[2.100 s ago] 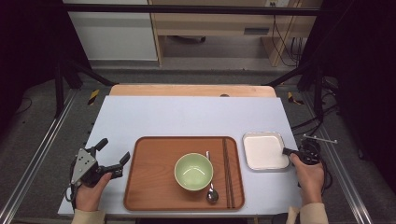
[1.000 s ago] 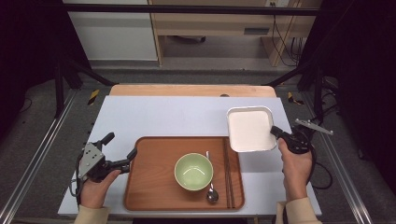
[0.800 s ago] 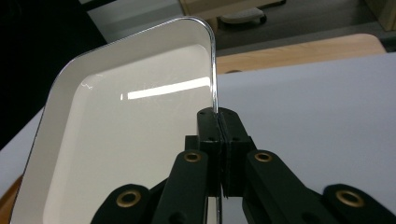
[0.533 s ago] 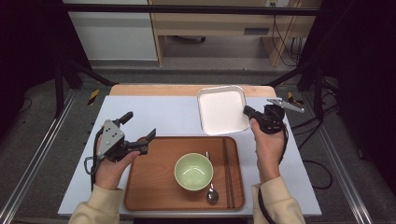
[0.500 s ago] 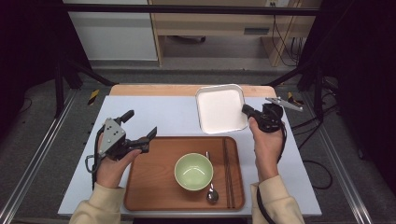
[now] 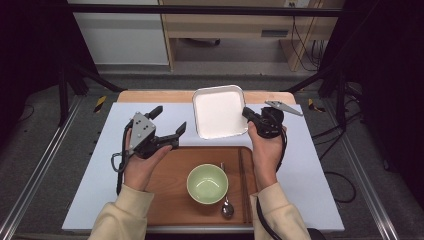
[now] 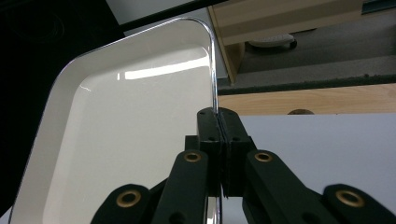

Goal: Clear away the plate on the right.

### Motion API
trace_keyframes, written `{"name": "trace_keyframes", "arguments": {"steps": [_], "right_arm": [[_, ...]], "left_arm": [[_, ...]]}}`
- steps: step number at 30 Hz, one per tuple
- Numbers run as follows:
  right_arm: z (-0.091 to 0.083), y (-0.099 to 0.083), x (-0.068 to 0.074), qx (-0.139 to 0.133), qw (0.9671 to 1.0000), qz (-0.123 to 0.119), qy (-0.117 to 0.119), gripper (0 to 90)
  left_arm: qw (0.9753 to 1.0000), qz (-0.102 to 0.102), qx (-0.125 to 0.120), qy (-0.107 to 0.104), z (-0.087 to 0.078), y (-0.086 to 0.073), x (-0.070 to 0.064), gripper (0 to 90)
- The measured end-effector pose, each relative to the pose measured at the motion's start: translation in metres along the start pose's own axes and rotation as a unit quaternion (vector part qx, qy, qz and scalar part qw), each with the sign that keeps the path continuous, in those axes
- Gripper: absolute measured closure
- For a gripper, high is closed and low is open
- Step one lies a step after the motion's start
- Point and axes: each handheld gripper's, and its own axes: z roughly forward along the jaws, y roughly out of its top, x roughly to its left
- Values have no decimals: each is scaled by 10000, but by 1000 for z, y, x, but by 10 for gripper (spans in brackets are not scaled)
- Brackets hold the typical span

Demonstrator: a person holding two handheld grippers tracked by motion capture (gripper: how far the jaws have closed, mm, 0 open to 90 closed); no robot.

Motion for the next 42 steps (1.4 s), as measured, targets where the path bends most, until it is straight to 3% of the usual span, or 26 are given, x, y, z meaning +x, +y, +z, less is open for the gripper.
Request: {"name": "trace_keyframes", "arguments": {"steps": [7, 14, 25, 38, 42], "right_arm": [[-7, 0, -2, -200, 9997, 54, -126, 892], [-6, -3, 1, -198, 9997, 19, -109, 892], [-6, -5, 13, -309, 9995, 17, -33, 892], [-8, -9, 20, -365, 9993, 41, 32, 892], [-8, -8, 22, -380, 9992, 89, 33, 892]], "left_arm": [[9997, -192, 117, -14, 22, 0, -16, 173], [9995, -194, 231, -7, 36, -1, -30, 188], [9987, -333, 236, 298, 39, -5, -26, 225], [9980, -345, 306, 424, 42, -9, -29, 260], [9978, -389, 229, 481, 44, -9, -29, 284]]}}
